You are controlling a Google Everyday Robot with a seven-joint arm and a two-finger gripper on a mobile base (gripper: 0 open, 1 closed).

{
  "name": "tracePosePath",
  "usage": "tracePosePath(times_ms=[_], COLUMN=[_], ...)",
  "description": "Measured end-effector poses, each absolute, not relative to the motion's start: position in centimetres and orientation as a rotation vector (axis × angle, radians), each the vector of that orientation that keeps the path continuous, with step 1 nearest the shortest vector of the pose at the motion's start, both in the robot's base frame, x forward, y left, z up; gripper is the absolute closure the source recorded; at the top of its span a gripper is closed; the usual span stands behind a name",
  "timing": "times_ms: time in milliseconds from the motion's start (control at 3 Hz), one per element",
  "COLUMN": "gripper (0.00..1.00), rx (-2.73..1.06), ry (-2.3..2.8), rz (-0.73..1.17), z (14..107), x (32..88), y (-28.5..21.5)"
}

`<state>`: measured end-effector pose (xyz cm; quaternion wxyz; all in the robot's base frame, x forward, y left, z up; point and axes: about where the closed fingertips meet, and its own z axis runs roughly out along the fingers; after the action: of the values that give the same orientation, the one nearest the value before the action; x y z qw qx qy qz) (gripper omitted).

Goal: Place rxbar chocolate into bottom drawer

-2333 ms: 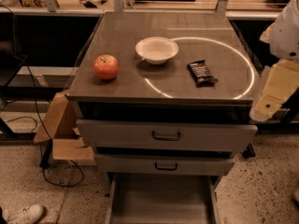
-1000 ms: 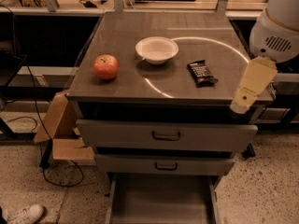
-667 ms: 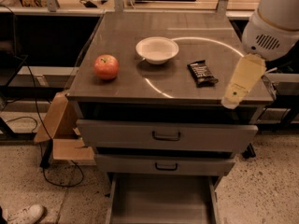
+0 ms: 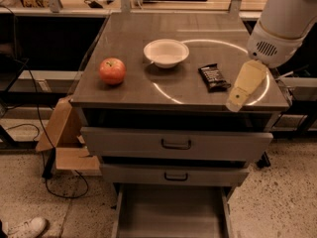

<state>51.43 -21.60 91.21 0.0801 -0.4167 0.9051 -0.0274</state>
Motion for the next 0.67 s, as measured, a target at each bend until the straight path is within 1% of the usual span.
tracePosePath(times_ms=[333,667], gripper=[0.0,0.0], rx=[-1.167,-1.154], ry=[2.784,2.768], rz=[-0.113,-0.112], z=[89.98,90.13], x=[52.14,52.59], y=[-22.31,-22.0])
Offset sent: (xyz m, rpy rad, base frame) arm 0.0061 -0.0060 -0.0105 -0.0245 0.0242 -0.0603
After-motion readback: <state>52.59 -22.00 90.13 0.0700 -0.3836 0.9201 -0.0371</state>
